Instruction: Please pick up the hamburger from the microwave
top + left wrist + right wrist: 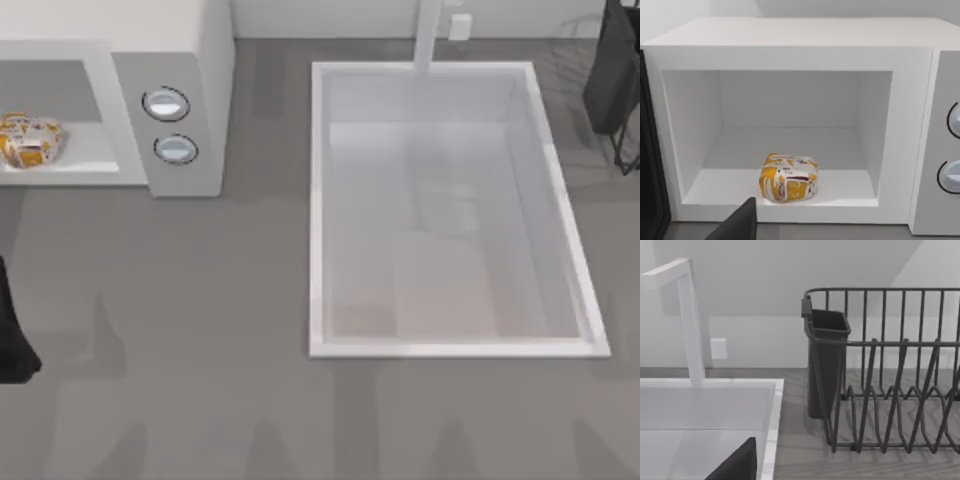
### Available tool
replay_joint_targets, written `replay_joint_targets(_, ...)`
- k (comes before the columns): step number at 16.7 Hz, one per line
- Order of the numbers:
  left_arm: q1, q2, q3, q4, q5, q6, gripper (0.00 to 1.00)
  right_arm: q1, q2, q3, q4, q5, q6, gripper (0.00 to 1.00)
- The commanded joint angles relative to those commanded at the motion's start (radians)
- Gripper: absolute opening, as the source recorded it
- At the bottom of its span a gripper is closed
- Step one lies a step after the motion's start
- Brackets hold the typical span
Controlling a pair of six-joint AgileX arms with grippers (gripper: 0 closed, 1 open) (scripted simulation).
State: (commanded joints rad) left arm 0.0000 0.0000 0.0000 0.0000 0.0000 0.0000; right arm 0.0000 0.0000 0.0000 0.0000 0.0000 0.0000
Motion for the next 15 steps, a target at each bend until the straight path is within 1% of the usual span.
replay_joint_targets(7, 0.0, 0.0, 0.0, 0.0, 0.0, 0.0, 1.0, 0.0, 0.0, 0.0, 0.0, 0.0, 0.0, 1.0)
replay_joint_targets(9, 0.002, 0.03, 0.014, 0.019, 0.002, 0.001, 1.0, 0.0, 0.0, 0.0, 0.0, 0.0, 0.0, 1.0)
replay_joint_targets(12, 0.01, 0.154, 0.069, 0.093, 0.012, 0.005, 1.0, 0.0, 0.0, 0.0, 0.0, 0.0, 0.0, 1.0)
replay_joint_targets(15, 0.022, 0.371, 0.157, 0.212, 0.028, 0.011, 1.0, 0.0, 0.0, 0.0, 0.0, 0.0, 0.0, 1.0)
